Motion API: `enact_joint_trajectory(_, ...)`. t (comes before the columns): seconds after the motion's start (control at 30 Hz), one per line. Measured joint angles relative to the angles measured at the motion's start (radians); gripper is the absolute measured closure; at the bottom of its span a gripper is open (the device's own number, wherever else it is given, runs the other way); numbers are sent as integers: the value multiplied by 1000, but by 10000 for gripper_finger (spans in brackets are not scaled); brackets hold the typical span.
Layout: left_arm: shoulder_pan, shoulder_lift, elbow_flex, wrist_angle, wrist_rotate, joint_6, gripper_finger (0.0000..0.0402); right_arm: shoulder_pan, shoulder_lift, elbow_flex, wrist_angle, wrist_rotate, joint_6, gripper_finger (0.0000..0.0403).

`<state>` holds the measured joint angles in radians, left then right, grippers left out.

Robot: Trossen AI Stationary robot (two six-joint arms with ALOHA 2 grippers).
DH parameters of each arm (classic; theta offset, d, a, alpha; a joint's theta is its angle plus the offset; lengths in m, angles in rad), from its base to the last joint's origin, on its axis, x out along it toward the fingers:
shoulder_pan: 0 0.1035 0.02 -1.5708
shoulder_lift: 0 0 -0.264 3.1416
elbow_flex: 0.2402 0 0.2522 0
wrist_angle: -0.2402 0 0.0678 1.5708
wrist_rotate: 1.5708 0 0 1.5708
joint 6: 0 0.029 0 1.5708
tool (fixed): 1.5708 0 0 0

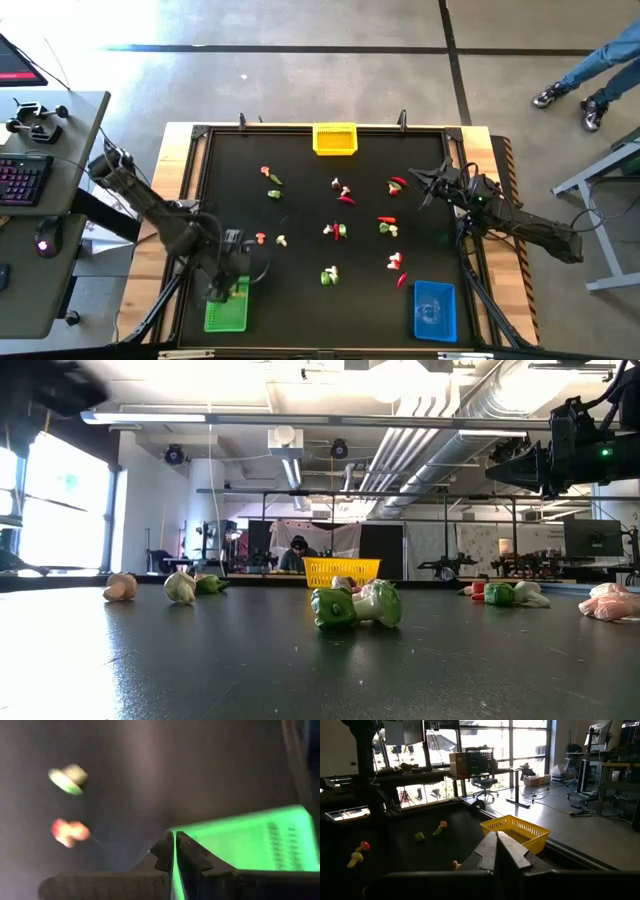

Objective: Sort produce into baskets
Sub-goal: Put the middle left red mushroom into the yellow bin

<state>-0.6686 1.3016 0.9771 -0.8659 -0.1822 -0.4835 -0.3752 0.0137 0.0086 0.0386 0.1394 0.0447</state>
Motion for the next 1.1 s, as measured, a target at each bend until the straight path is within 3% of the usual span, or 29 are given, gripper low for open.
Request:
enact_joint_trajectory(0.17, 120, 0, 0, 121, -35, 198, 400, 0, 0, 0, 0, 0, 0, 403)
enact_joint_trajectory(0.43, 323, 2, 0, 254, 35, 427, 401, 0, 0, 0, 0, 0, 62, 403)
enact_joint_trajectory(0.6, 413, 2, -86, 467, 80, 540, 401, 0, 0, 0, 0, 0, 86, 403)
enact_joint_trajectory(0.73, 498, 1, -179, 599, 126, 566, 401, 0, 0, 0, 0, 0, 86, 403)
enact_joint_trajectory(1.1, 844, 2, -294, 713, 134, 604, 401, 0, 0, 0, 22, 16, 90, 401)
